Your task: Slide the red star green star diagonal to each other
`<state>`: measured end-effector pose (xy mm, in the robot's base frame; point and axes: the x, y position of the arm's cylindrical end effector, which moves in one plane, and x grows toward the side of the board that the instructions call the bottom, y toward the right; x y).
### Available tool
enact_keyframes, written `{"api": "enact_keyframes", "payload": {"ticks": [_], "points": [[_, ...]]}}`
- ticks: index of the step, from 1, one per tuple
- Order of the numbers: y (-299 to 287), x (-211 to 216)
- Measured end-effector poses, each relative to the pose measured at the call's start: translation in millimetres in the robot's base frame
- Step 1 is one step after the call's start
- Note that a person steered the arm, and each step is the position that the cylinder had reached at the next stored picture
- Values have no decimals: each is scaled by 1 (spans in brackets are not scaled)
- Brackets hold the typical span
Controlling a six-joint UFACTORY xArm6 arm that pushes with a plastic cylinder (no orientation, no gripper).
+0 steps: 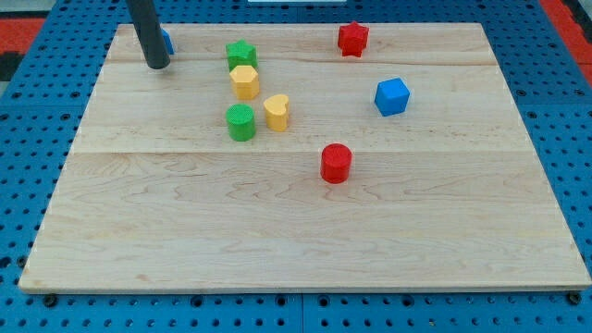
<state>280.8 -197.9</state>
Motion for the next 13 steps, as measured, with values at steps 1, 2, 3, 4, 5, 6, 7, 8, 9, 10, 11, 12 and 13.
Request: {"api": "enact_keyframes", "payload": {"ticks": [1, 2, 3, 4, 5, 6, 7, 8, 9, 10, 11, 12, 13], "points": [[0, -1], [-4, -1], [-4, 10], [8, 17], [50, 4], [66, 5], [65, 8], [71, -3], [86, -50], [151, 0], [158, 68], [204, 61], [286, 41]]}}
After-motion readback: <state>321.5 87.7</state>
